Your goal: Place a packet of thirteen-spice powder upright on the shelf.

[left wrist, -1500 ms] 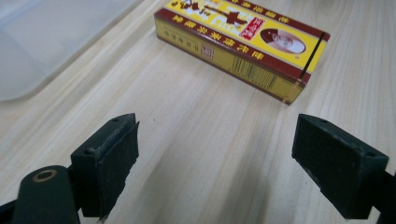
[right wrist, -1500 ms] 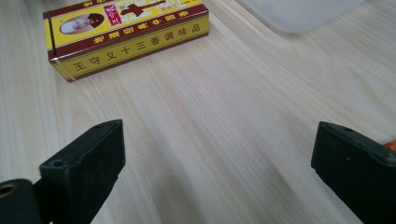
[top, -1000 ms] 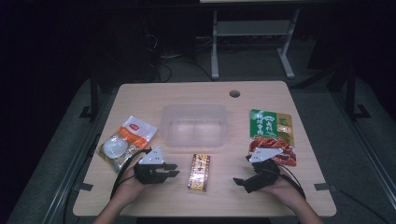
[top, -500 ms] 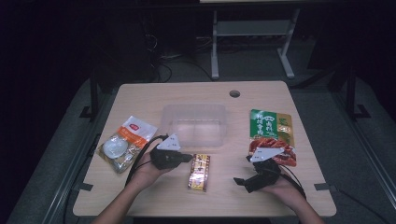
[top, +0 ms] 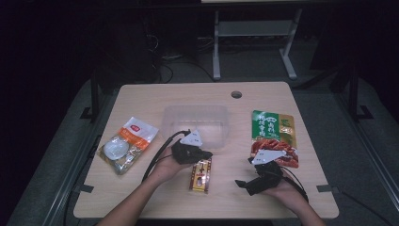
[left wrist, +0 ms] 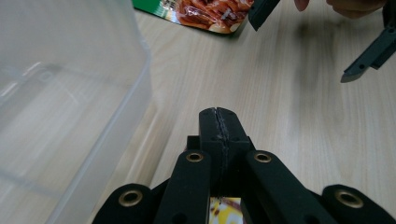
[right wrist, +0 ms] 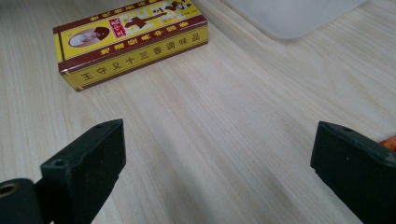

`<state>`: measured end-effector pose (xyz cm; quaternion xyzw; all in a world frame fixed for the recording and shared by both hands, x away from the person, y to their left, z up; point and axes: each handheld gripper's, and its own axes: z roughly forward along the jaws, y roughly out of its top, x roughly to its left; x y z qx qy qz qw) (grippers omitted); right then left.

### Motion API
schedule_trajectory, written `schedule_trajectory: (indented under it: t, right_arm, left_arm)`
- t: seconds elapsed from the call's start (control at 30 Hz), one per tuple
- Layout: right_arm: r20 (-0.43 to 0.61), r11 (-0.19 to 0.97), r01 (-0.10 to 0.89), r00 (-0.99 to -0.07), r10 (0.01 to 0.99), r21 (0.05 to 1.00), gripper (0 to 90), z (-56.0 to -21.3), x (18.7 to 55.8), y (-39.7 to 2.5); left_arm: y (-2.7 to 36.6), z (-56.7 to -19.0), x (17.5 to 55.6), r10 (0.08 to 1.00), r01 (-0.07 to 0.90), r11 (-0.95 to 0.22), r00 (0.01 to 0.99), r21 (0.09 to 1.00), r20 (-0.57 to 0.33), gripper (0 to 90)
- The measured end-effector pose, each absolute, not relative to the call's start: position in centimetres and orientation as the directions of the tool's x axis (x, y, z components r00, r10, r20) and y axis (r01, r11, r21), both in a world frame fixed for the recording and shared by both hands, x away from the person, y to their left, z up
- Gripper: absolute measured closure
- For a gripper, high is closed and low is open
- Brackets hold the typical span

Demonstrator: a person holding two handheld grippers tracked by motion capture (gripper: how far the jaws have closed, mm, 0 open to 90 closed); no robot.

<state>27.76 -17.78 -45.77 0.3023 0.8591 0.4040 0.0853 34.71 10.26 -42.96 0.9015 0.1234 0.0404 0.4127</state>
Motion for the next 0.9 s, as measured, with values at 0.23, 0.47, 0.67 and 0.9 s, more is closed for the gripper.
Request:
schedule_trajectory:
  t: [0.23,0.47,0.67,0.9]
  right_arm:
    - [0.098,0.494,0.457,-0.799,0.593,0.74,4.7,-45.9,27.9,-17.8]
    - [0.099,0.485,0.455,-0.797,0.596,0.747,4.7,-45.9,27.9,-18.1]
    - [0.095,0.49,0.458,-0.795,0.599,0.742,4.7,-46.0,28.0,-18.0]
    - [0.097,0.487,0.464,-0.79,0.606,0.74,4.9,-46.0,28.0,-18.1]
  left_arm:
    - [8.6,-44.0,35.1,0.237,0.18,-0.671,0.971,0.719,-0.022,89.7]
    - [8.4,-44.7,35.2,0.239,0.186,-0.701,0.971,0.689,-0.018,89.8]
    - [9.1,-44.5,35.5,0.259,0.188,-0.72,0.966,0.669,0.008,89.8]
    - [11.0,-44.2,35.3,0.297,0.212,-0.741,0.954,0.637,0.028,89.8]
